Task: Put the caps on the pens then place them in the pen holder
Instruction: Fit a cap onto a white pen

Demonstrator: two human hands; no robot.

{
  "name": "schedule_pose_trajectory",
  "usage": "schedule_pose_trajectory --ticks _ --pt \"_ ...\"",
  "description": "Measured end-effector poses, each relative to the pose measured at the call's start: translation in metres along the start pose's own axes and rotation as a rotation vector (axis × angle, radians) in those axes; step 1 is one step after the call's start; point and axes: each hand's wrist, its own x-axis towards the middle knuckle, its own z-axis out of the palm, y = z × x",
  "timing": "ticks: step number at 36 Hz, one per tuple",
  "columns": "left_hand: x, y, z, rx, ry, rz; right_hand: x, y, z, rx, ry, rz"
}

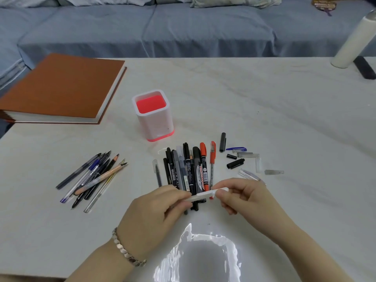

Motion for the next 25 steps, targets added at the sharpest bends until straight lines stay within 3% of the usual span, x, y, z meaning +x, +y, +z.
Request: schedule_pose_trajectory --ticks 6,11,15,18,22,25 --pt "0.002 0.002 0.001 -0.147 0.056 -0.101 0.003 0.002 0.006 0.054 0.014 -0.044" --pt "0.011 0.009 -0.005 -0.251 0.002 -0.221 0.004 0.005 0.011 0.084 0.02 -0.07" --pt "0.02 0.015 -0.006 -0.484 0.013 -0.355 0.005 0.001 0.018 0.274 0.028 -0.057" --pt "0.025 0.024 -0.005 -0.566 0.076 -0.343 0.01 -0.002 0.028 0.343 0.032 -0.031" --pt "0.023 0.016 -0.01 -0.452 0.148 -0.298 0.022 -0.003 0.041 0.273 0.071 -0.029" --pt "0.016 -0.022 -0.018 -0.078 0.246 -0.224 0.033 -0.003 0.041 0.239 0.12 0.007"
